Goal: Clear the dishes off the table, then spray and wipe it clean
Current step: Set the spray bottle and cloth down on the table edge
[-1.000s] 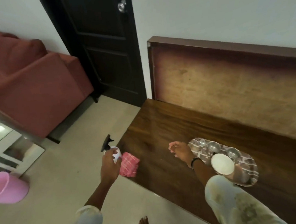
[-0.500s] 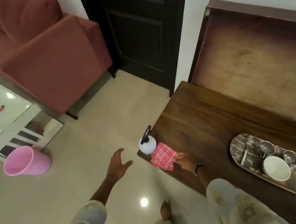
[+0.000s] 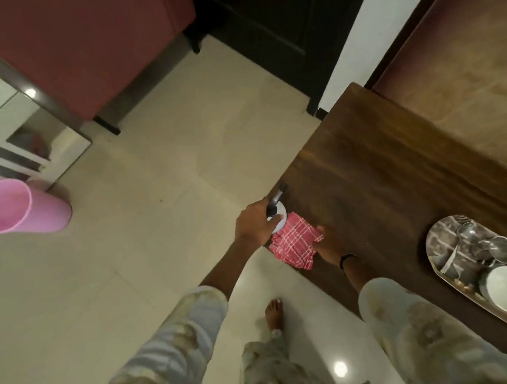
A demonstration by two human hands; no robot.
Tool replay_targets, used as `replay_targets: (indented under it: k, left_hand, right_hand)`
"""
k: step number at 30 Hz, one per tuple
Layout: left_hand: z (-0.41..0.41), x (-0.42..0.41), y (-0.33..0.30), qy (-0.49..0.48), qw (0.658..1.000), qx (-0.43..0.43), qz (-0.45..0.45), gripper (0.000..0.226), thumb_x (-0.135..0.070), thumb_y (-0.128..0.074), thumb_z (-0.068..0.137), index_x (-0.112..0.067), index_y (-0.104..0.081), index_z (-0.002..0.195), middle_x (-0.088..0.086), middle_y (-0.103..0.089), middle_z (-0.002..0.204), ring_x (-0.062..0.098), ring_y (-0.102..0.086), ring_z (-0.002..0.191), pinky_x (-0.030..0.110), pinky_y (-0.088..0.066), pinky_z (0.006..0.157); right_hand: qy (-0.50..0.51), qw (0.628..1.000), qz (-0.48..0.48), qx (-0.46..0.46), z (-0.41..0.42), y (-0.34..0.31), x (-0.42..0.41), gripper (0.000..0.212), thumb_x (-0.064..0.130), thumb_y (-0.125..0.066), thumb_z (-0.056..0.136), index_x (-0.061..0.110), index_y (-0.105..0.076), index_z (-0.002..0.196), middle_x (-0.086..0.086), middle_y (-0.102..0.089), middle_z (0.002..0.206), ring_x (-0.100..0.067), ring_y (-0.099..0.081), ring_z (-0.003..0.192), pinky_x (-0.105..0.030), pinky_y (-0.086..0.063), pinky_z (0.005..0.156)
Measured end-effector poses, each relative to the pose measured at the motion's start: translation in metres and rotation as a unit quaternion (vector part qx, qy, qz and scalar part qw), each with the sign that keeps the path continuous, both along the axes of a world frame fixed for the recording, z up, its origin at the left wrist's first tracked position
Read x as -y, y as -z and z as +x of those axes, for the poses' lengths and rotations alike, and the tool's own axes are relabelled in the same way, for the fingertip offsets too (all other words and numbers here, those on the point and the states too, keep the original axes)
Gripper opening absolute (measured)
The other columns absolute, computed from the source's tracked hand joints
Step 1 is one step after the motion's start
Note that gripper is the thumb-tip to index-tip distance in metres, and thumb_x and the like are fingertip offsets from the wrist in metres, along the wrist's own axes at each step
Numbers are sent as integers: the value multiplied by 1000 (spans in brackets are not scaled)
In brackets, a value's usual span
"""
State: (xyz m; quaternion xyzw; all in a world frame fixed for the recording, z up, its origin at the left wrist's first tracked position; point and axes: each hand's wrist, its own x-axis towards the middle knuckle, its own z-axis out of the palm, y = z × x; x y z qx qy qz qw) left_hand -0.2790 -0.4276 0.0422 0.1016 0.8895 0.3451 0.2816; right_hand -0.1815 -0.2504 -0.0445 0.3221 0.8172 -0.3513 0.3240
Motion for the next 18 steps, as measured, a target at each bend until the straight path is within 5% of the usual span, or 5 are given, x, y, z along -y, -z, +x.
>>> replay_targets:
  k: [7,12,15,18]
  left_hand:
    - [-3,-10,18,-43,999,-12,4,40,-28,-64,86,-7,-61,119,14,-69,111,29,-66,100,32,-52,88]
    - [-4,-18,21,-84,996,7,-23,36,-24,-69,82,-4,-65,112,15,-71,106,29,-68,95,26,-50,83]
    - [-2,-21,17,-104,994,17,-41,31,-20,-70,81,-1,-67,105,18,-72,101,29,-68,91,21,-46,73]
    - [6,-27,8,-124,991,15,-52,27,-15,-69,79,3,-68,99,21,-71,95,31,-68,86,24,-49,70]
  right_hand:
    - [-12,997,75,-2,-14,37,5,79,39,-75,73,10,-39,137,-15,-46,139,-35,-47,125,-51,-36,106]
    - [-22,999,-5,26,-23,30,2,53,32,-69,83,6,-52,126,-16,-57,128,-33,-54,116,-40,-41,103]
    - [21,999,-45,-5,-13,15,0,55,26,-72,81,5,-52,127,-14,-57,127,-32,-54,116,-37,-42,99]
    - [83,993,-65,-46,8,-3,-4,42,25,-74,78,7,-60,114,-12,-66,111,-24,-61,95,-27,-48,74]
